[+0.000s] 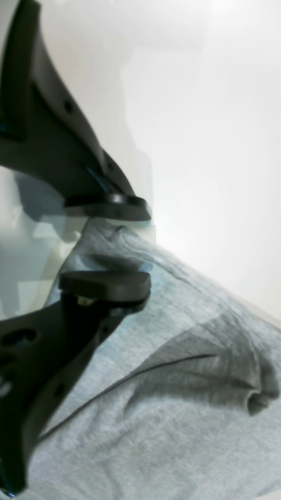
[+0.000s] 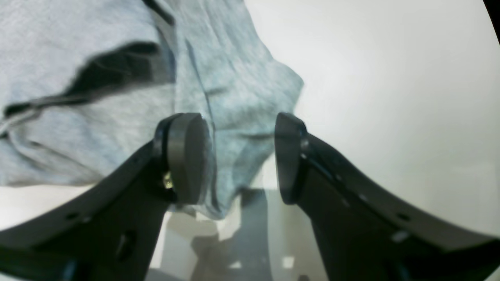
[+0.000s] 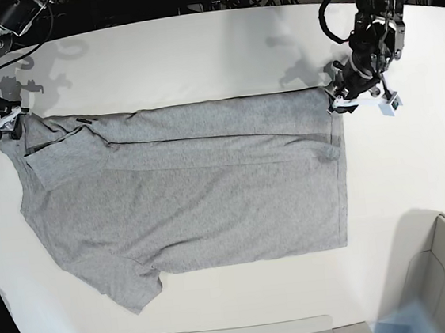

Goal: Fold the T-shirt properly
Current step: 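Lay the shoulder edge down and spread it with both grippers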

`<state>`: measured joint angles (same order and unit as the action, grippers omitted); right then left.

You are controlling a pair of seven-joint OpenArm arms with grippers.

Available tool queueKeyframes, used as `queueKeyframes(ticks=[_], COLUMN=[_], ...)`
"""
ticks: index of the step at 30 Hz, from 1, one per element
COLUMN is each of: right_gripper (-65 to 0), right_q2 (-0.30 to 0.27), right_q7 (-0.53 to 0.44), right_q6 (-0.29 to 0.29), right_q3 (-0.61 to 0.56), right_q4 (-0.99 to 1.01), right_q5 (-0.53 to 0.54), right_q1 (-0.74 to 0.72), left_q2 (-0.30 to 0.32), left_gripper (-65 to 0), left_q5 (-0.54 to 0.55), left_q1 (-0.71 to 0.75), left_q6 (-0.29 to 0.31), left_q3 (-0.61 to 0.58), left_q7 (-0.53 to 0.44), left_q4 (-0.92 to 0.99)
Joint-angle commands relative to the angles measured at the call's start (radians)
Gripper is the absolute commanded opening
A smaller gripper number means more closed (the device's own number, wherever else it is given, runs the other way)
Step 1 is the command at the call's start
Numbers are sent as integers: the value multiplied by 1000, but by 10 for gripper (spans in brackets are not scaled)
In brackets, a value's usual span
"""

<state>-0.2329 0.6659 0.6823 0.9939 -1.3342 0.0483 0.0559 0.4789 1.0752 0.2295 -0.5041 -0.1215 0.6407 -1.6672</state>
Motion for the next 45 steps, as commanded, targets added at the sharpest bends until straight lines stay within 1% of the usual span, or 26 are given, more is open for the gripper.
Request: queueKeyframes(ticks=[1, 3, 4, 5, 8, 9, 10, 12, 13, 14, 15, 18, 20, 25, 30, 32, 36, 41, 45], right_gripper=[-354, -354, -354, -354, -354, -354, -355, -379, -406, -448, -493, -597, -625, -627, -627, -627, -627, -627, -627], right_q2=[-21, -18, -18, -18, -18, -18, -18, -18, -18, -18, -16, -9, 2, 4, 23, 48, 120, 183, 212], right_q7=[-24, -24, -24, -24, -24, -24, -24, -24, -24, -24, -24, -24, -24, -24, -24, -24, -19, -22, -22], right_q6=[16, 16, 16, 16, 16, 16, 16, 16, 16, 16, 16, 16, 16, 16, 16, 16, 16, 16, 16], right_q3=[1, -7, -17, -30, -46, -46, -46, -59, -69, -77, -79, -74, -73, -79, -71, -50, 20, 30, 32], right_q4=[-17, -17, -17, -17, -17, -17, -17, -17, -17, -17, -17, -17, -20, -21, -46, -86, -190, -258, -268], right_q5=[14, 14, 14, 14, 14, 14, 14, 12, 9, -3, -20, -57, -71, -77, -77, -77, -95, -169, -196], right_q1=[-12, -12, -9, -6, -4, -4, -4, -3, -3, -3, -3, -4, -3, 40, 81, 106, 138, 173, 201], left_q2=[5, -15, -19, -21, -29, -29, -29, -29, -26, -26, -24, -24, -24, -24, -21, 4, 62, 73, 73], left_gripper=[-415, -415, -415, -415, -420, -435, -461, -549, -599, -650, -650, -650, -650, -650, -650, -650, -650, -650, -650], left_q5=[13, 12, 12, 12, 12, 12, 12, 12, 12, 12, 12, 13, 13, 13, 13, 13, 13, 13, 12], left_q1=[-6, -9, -14, -25, -43, -45, -45, -43, -43, -41, -40, -3, 32, 115, 175, 206, 287, 374, 411], left_q6=[2, 65, 86, 94, 91, 91, 91, 91, 89, 89, 89, 89, 92, 101, 101, 101, 100, 100, 101], left_q3=[4, -17, -27, -31, -54, -54, -53, -48, -48, -39, -19, 29, 67, 128, 150, 162, 185, 270, 311], left_q7=[61, 86, 89, 89, 89, 89, 89, 89, 89, 89, 100, 126, 130, 135, 135, 135, 136, 136, 136], left_q4=[-8, -6, -6, -4, 3, 11, 16, 32, 40, 51, 60, 65, 62, 62, 54, 31, -52, -75, -73])
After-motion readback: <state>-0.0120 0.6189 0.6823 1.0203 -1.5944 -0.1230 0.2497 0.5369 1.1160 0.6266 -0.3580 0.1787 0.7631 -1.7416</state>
